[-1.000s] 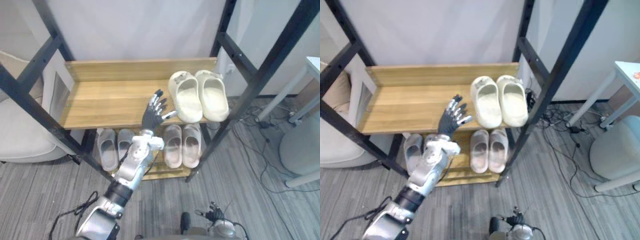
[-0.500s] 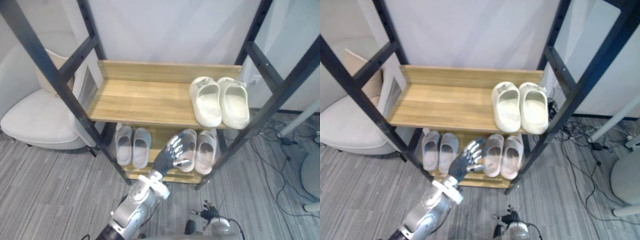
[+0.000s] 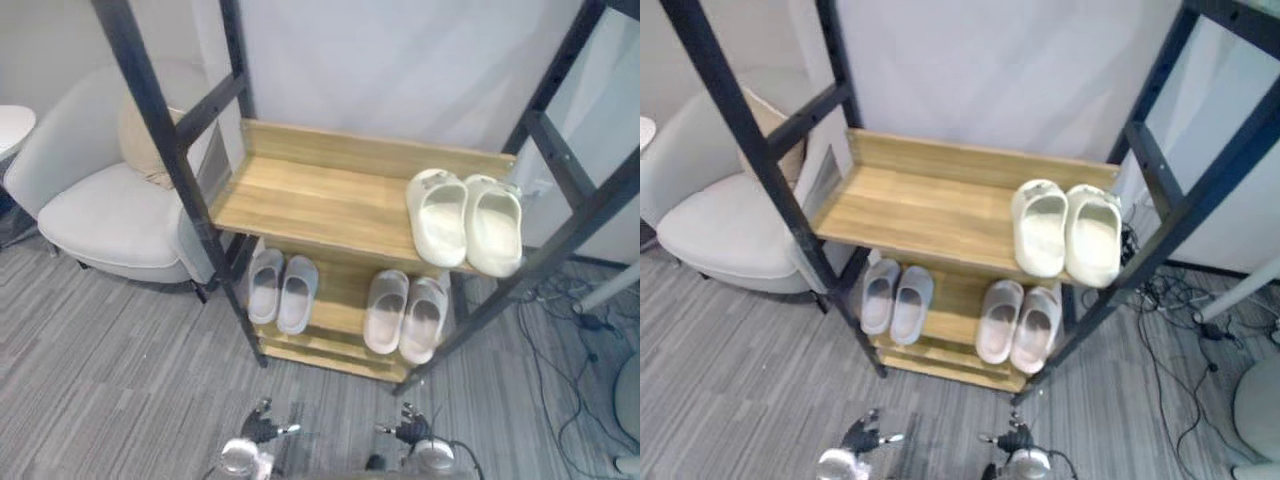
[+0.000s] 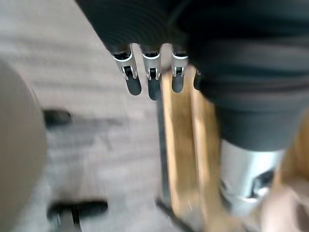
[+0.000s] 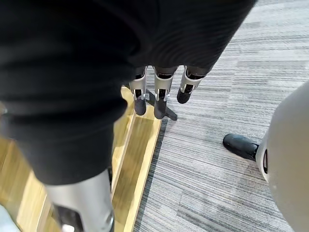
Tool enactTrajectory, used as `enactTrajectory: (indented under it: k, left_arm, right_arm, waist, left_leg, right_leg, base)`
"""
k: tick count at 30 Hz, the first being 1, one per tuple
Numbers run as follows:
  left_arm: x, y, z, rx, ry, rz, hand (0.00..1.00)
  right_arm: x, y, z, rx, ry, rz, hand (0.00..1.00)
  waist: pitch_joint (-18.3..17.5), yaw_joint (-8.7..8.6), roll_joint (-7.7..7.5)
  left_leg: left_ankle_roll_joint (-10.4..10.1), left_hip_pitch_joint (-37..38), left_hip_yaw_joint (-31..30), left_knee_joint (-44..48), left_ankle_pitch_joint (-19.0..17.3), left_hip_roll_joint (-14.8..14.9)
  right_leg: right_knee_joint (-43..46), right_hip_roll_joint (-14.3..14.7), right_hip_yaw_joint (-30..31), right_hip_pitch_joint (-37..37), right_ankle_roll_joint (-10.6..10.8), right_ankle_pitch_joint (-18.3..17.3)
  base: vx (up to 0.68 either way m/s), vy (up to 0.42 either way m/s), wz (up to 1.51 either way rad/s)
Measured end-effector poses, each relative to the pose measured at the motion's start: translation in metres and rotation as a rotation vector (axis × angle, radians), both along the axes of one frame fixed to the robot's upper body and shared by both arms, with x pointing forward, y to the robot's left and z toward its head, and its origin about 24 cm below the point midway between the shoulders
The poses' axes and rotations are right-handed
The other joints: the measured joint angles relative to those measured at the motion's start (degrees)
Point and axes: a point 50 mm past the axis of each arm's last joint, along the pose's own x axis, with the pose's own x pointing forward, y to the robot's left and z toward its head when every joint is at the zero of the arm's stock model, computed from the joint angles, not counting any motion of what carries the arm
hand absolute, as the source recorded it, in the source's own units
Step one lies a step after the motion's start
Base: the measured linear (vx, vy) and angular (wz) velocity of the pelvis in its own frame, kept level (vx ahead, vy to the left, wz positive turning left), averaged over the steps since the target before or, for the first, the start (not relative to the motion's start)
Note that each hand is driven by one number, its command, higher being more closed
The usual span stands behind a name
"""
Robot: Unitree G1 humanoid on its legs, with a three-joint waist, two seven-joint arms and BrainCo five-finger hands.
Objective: Organize the slippers on the shoe rack
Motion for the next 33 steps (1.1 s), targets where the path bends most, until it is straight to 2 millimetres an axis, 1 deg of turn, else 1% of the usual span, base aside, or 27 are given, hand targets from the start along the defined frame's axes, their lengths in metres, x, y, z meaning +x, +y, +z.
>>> enactTrajectory:
  k: [5, 8, 11, 13, 14, 15, 17, 18, 19, 20, 21, 22, 23, 24, 25, 26, 27, 28, 29, 30, 31, 32, 33]
  left_arm:
    - [-0.009, 0.013, -0.004, 0.031, 0.034, 0.118, 0.0]
    - [-0.009, 0.016, -0.004, 0.028, 0.032, 0.161, 0.0]
    - [-0.007, 0.016, -0.003, 0.011, 0.021, 0.211, 0.0]
    - [-0.004, 0.016, -0.001, 0.005, 0.0, 0.229, 0.0]
    - [0.0, 0.015, 0.002, 0.002, -0.023, 0.226, 0.0]
    - [0.002, 0.013, 0.003, -0.006, -0.033, 0.229, 0.0]
    - [0.002, 0.013, 0.003, -0.009, -0.043, 0.231, 0.0]
    - [0.002, 0.013, 0.004, -0.007, -0.043, 0.229, 0.0]
    - [0.002, 0.013, 0.004, -0.007, -0.043, 0.229, 0.0]
    - [0.003, 0.014, 0.004, -0.006, -0.044, 0.228, 0.0]
    - [0.004, 0.016, 0.004, 0.0, -0.048, 0.227, 0.0]
    - [0.005, 0.019, 0.005, 0.01, -0.053, 0.221, 0.0]
    - [0.006, 0.019, 0.005, 0.015, -0.049, 0.205, 0.0]
    - [0.008, 0.017, 0.005, 0.019, -0.049, 0.178, 0.0]
    - [0.01, 0.016, 0.006, 0.022, -0.054, 0.155, 0.0]
    - [0.011, 0.016, 0.006, 0.023, -0.056, 0.15, 0.0]
    - [0.011, 0.016, 0.006, 0.022, -0.056, 0.151, 0.0]
    - [0.016, 0.015, 0.008, 0.018, -0.068, 0.147, 0.0]
    - [0.017, 0.015, 0.008, 0.018, -0.069, 0.147, 0.0]
    - [0.019, 0.012, 0.008, 0.01, -0.073, 0.146, 0.0]
    - [0.019, 0.008, 0.008, 0.0, -0.073, 0.148, 0.0]
    - [0.02, 0.007, 0.008, -0.004, -0.075, 0.15, 0.0]
    - [0.019, 0.002, 0.007, -0.023, -0.073, 0.17, 0.0]
  right_arm:
    - [0.0, -0.003, 0.0, -0.005, 0.0, -0.018, 0.0]
    - [0.001, -0.004, -0.001, -0.006, 0.006, -0.024, 0.0]
    - [0.001, -0.006, -0.001, -0.003, 0.0, -0.056, 0.0]
    - [0.002, -0.007, 0.0, -0.002, -0.002, -0.059, 0.0]
    - [0.004, -0.008, 0.0, 0.001, -0.007, -0.077, 0.0]
    - [0.004, -0.005, 0.001, 0.015, -0.013, -0.099, 0.0]
    - [0.006, -0.004, 0.002, 0.02, -0.027, -0.107, 0.0]
    - [0.009, 0.001, 0.003, 0.035, -0.036, -0.106, 0.0]
    - [0.009, 0.001, 0.003, 0.036, -0.037, -0.106, 0.0]
    - [0.01, 0.004, 0.004, 0.044, -0.041, -0.103, 0.0]
    - [0.012, 0.007, 0.004, 0.054, -0.045, -0.096, 0.0]
    - [0.013, 0.013, 0.004, 0.064, -0.043, -0.08, 0.0]
    - [0.017, 0.015, 0.006, 0.063, -0.053, -0.062, 0.0]
    - [0.019, 0.015, 0.007, 0.063, -0.059, -0.06, 0.0]
    - [0.017, 0.016, 0.006, 0.067, -0.052, -0.063, 0.0]
    - [0.016, 0.018, 0.005, 0.078, -0.047, -0.058, 0.0]
    - [0.015, 0.019, 0.005, 0.081, -0.047, -0.056, 0.0]
    - [0.017, 0.021, 0.009, 0.096, -0.08, -0.044, 0.0]
    - [0.015, 0.02, 0.009, 0.097, -0.084, -0.044, 0.0]
    - [0.017, 0.017, 0.011, 0.092, -0.101, -0.042, 0.0]
    - [0.017, 0.014, 0.01, 0.089, -0.098, -0.034, 0.0]
    - [0.017, 0.013, 0.01, 0.09, -0.095, -0.023, 0.0]
    - [0.02, 0.013, 0.01, 0.078, -0.087, 0.007, 0.0]
  waist:
    - [0.07, 0.1, 0.05]
    - [0.27, 0.17, 0.06]
    - [1.11, 0.24, 0.14]
    - [1.67, 0.41, -0.05]
    - [2.38, 0.41, -0.28]
    - [2.53, 0.42, -0.02]
    - [2.63, 0.99, 0.07]
    - [2.71, 1.08, -0.1]
    - [2.73, 1.03, -0.14]
    - [2.92, 0.81, -0.35]
    - [3.26, 0.84, -1.06]
    - [3.39, 0.89, -2.1]
    - [3.33, 0.77, -2.46]
    - [3.39, 0.64, -2.68]
    - [3.49, 0.51, -2.49]
    - [3.35, 0.24, -2.74]
    - [3.27, 0.24, -2.84]
    - [3.06, 0.39, -3.27]
    - [2.97, 0.38, -3.4]
    - [2.71, 0.25, -3.84]
    - [2.83, 0.71, -2.87]
    - [2.93, 0.92, -2.43]
    - [2.98, 0.99, -1.83]
  left_leg:
    - [0.01, -0.14, -1.31, -0.47, 0.01, -0.09]
    - [0.02, -0.5, -2.7, -0.28, 0.04, -0.24]
    - [0.02, -2.64, -4.72, 1.93, 0.04, -1.09]
    - [0.1, -5.24, -2.99, 4.89, 0.19, -1.89]
    - [1.54, -6.73, 2.28, 6.69, 1.21, -2.1]
    - [1.84, -7.04, 6.09, 6.71, 1.39, -1.94]
    - [1.82, -6.93, 6.72, 5.82, 1.36, -1.81]
    - [1.87, -6.84, 6.95, 5.3, 1.16, -1.68]
    - [1.89, -6.9, 7.13, 5.43, 0.98, -1.69]
    - [2.2, -6.91, 8.65, 6.88, -1.15, -1.73]
    - [2.42, -6.92, 8.87, 8.31, -2.14, -2.3]
    - [2.83, -7.0, 8.44, 10.0, -3.43, -3.21]
    - [2.97, -7.0, 7.58, 10.42, -3.63, -4.07]
    - [3.03, -6.98, 6.05, 10.45, -3.59, -4.85]
    - [3.13, -6.97, 3.74, 10.87, -3.39, -4.87]
    - [3.1, -7.45, 1.64, 11.31, -3.35, -4.88]
    - [3.08, -7.69, 0.9, 11.48, -3.34, -4.93]
    - [2.31, -8.52, -2.74, 11.44, -2.88, -5.45]
    - [2.02, -8.84, -3.61, 11.45, -2.7, -5.79]
    - [1.61, -9.31, -5.13, 11.42, -2.46, -6.44]
    - [0.74, -10.1, -6.48, 11.3, -1.86, -6.58]
    - [0.45, -10.24, -7.01, 10.82, -1.37, -6.55]
    - [-0.1, -10.16, -8.15, 9.02, 0.26, -6.37]
  right_leg:
    - [0.1, -0.02, -1.25, 0.14, 0.11, -0.37]
    - [0.12, -0.09, -2.57, 0.47, 0.16, -0.66]
    - [0.14, -0.69, -5.43, 1.34, 0.35, -1.44]
    - [0.18, -1.45, -7.38, 1.58, 0.75, -2.58]
    - [1.83, -2.63, -8.12, 1.28, 1.07, -3.97]
    - [3.42, -3.2, -8.74, 0.83, 1.14, -5.02]
    - [5.1, -3.18, -9.26, 0.27, 1.21, -6.06]
    - [7.15, -3.63, -9.26, -0.55, 1.5, -7.37]
    - [8.33, -4.04, -9.25, -1.0, 1.69, -8.0]
    - [14.36, -6.02, -9.07, -2.81, 2.41, -11.41]
    - [18.91, -7.77, -8.89, -3.55, 3.28, -13.14]
    - [25.47, -10.51, -7.15, -5.08, 3.22, -14.9]
    - [31.18, -12.16, -4.02, -7.31, 2.78, -15.24]
    - [36.34, -12.78, 0.36, -9.74, 1.76, -14.6]
    - [40.26, -12.1, 6.63, -12.6, 1.12, -14.89]
    - [39.64, -9.95, 11.04, -12.61, 1.27, -16.68]
    - [38.96, -8.94, 12.6, -12.52, 1.28, -17.34]
    - [33.35, -4.7, 19.19, -11.75, 0.96, -18.42]
    - [31.62, -3.77, 20.69, -11.49, 0.95, -18.67]
    - [28.93, -2.9, 23.65, -9.63, 0.9, -19.87]
    - [27.31, -2.05, 25.1, -8.83, 1.15, -20.06]
    - [26.6, -1.9, 24.84, -8.57, 1.17, -20.07]
    - [24.87, -1.94, 23.07, -7.73, 1.17, -20.06]
  base:
    - [0.05, 0.018, 0.11]
    - [0.06, 0.01, 0.28]
    - [-0.01, 0.006, 0.48]
    - [-0.02, 0.029, 0.64]
    - [-0.04, 0.077, 0.6]
    - [-0.03, 0.084, 0.61]
    - [0.01, 0.049, 0.28]
    - [0.02, 0.022, 0.09]
    - [0.04, 0.062, 0.11]
    - [0.04, 0.074, 0.15]
    - [0.06, 0.1, 0.21]
    - [0.04, 0.047, 0.3]
    - [0.06, 0.062, 0.44]
    - [0.1, 0.045, 0.75]
    - [0.13, 0.009, 0.96]
    - [0.12, -0.056, 0.89]
    - [0.1, -0.148, 1.19]
    - [0.06, -0.149, 0.99]
    - [0.05, -0.195, 1.24]
    - [0.03, -0.159, 0.76]
    - [0.02, -0.149, 0.71]
    - [0.0, -0.134, 0.52]
    - [-0.02, -0.126, 0.39]
